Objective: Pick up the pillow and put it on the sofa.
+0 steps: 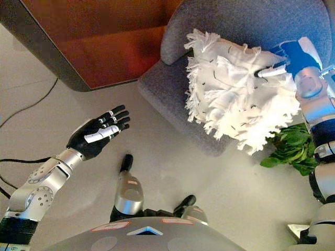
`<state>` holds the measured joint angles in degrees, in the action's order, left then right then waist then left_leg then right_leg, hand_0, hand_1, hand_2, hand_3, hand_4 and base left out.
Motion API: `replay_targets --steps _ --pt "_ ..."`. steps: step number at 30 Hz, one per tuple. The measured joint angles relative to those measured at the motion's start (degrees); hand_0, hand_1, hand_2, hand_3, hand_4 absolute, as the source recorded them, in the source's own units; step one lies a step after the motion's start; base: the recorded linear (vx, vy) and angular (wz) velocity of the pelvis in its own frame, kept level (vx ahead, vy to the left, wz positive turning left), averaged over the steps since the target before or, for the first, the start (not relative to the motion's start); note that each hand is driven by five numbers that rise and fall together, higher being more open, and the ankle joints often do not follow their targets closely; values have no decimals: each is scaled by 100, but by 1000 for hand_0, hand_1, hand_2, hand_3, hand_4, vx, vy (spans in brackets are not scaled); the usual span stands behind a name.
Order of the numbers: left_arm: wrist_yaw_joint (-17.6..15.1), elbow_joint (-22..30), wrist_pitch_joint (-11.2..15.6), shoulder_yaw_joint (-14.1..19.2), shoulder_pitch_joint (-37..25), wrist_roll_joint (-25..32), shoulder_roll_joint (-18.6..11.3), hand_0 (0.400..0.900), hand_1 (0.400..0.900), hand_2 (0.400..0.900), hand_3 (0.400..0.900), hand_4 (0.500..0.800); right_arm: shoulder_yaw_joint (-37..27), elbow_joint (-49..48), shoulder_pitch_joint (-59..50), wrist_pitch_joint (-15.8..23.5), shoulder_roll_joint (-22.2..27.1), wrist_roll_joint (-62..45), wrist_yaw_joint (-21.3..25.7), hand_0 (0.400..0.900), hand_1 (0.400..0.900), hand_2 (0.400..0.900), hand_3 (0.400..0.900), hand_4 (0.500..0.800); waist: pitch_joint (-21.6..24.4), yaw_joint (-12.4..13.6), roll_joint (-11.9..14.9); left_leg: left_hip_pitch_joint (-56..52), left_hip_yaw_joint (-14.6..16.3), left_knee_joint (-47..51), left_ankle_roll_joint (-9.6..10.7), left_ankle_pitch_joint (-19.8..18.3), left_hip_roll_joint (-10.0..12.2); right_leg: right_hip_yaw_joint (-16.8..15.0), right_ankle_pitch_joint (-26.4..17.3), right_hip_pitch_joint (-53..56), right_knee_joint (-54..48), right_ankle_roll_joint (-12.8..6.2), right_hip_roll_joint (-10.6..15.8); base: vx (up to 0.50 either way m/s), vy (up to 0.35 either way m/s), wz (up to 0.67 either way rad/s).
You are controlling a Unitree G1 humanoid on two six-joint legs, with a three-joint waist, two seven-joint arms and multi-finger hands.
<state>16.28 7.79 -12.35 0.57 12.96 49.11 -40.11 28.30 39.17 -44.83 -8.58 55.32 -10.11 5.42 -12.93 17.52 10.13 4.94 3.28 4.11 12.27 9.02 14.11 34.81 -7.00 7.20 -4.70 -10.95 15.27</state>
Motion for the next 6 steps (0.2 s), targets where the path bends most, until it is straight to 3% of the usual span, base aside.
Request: replay_targets --steps 6 --pt "-293 4 68 -162 -166 -359 -41 900 900 900 900 800 -1161 -963 257 14 -380 -512 671 900 900 900 900 800 -6 -106 -6 -365 303 42 -37 -39 6 -213 -140 66 16 113 42 -23 109 -29"
